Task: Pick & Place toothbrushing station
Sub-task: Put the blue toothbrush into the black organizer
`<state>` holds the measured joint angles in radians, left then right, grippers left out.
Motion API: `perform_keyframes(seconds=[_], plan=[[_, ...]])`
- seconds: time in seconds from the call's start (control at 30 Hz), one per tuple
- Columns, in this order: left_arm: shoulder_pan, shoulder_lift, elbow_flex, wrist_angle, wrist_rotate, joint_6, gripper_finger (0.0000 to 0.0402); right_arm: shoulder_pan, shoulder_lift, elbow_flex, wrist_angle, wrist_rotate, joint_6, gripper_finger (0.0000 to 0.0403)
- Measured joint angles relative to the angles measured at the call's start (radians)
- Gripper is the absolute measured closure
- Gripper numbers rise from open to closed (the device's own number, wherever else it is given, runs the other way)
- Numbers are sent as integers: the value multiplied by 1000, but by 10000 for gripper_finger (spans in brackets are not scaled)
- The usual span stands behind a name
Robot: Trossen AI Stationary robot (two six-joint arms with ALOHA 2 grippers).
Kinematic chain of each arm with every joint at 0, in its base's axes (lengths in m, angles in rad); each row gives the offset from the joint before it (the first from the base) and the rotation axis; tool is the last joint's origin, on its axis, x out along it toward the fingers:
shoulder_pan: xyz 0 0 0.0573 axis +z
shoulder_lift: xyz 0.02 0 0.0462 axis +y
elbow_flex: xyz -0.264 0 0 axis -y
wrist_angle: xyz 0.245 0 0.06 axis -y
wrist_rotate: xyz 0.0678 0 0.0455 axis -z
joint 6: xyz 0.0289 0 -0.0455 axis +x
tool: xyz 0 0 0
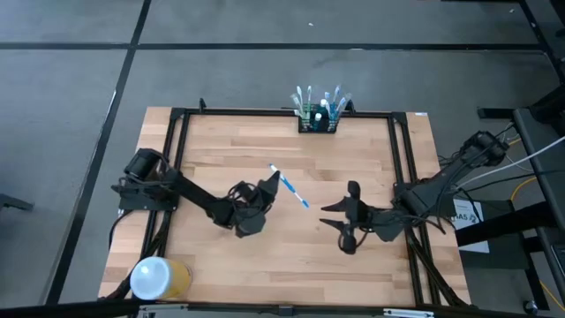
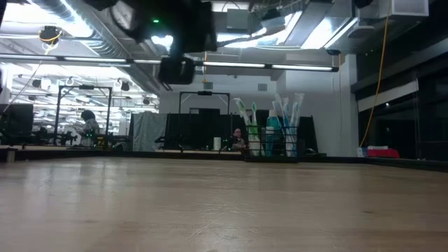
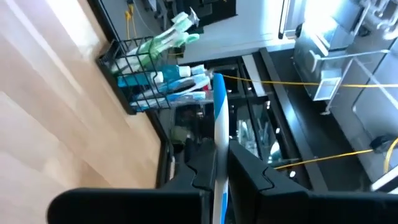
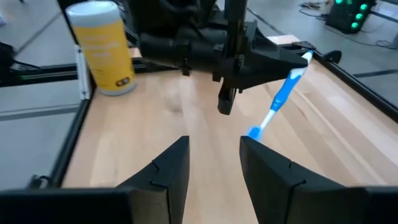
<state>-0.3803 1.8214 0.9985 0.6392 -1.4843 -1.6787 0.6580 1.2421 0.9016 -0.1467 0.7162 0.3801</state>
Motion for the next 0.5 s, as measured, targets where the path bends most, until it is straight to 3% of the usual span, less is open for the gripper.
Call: perform_keyframes(seconds=[0.23,0.5], plan=[[41,17,88,2,103,143,385,-41,38,0,-3,0,-2,259],[56,16,90,156,156,351,385,-67,59,0,-50,1,39,259]])
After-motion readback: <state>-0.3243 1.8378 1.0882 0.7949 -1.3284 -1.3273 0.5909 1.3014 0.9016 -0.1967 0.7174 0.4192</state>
